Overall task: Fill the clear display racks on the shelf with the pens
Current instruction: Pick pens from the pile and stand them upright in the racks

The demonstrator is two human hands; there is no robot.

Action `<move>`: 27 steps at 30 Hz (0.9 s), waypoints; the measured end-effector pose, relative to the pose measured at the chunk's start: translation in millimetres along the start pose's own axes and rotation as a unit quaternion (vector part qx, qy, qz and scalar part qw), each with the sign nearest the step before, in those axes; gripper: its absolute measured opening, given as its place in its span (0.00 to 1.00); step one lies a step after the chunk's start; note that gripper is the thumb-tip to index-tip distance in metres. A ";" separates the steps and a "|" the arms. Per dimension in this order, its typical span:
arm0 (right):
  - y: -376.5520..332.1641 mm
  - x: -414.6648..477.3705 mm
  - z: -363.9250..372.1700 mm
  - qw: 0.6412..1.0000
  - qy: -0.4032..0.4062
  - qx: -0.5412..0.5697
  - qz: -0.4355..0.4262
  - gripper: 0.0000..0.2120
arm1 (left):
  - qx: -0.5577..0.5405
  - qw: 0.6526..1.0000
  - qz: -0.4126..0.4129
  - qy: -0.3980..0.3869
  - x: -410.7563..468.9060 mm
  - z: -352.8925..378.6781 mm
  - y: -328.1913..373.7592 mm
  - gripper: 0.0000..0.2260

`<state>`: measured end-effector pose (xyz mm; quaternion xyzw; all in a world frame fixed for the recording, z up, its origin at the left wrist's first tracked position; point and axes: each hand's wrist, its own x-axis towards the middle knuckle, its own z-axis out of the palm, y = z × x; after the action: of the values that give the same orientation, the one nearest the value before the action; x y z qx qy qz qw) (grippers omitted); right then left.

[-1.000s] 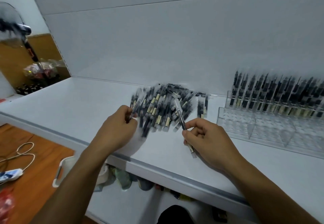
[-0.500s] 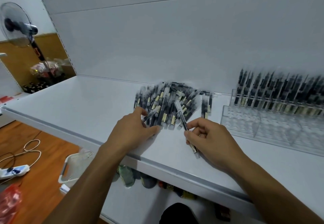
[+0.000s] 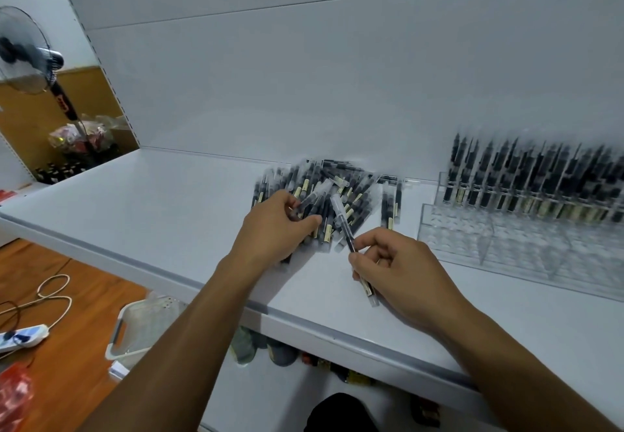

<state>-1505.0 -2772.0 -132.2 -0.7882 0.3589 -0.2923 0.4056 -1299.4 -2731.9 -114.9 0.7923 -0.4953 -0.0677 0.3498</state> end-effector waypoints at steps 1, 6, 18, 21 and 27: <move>0.1 0.0 0.0 1.000 0.001 0.002 0.001 0.02 | 0.016 1.000 0.004 -0.004 3.2 2.3 2.6 0.14; 0.6 1.1 -0.2 1.000 0.003 0.003 0.003 0.02 | 0.050 0.999 0.007 -0.008 13.8 7.5 7.1 0.10; -15.2 -2.5 -44.8 0.995 0.061 0.043 -0.064 0.03 | -0.230 0.972 0.046 0.000 26.0 7.8 37.4 0.04; -11.4 -7.6 -94.6 0.992 0.094 0.014 -0.084 0.03 | -0.297 0.950 0.077 -0.061 28.6 19.9 67.8 0.02; 29.0 -16.9 -200.8 0.972 0.216 -0.044 -0.077 0.05 | -0.361 0.908 0.145 -0.158 35.7 63.7 140.7 0.01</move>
<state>-1675.2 -2856.6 -59.2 -0.7484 0.3891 -0.4702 0.2598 -1414.2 -2829.9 -66.5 0.5106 -0.5951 -0.3150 0.5347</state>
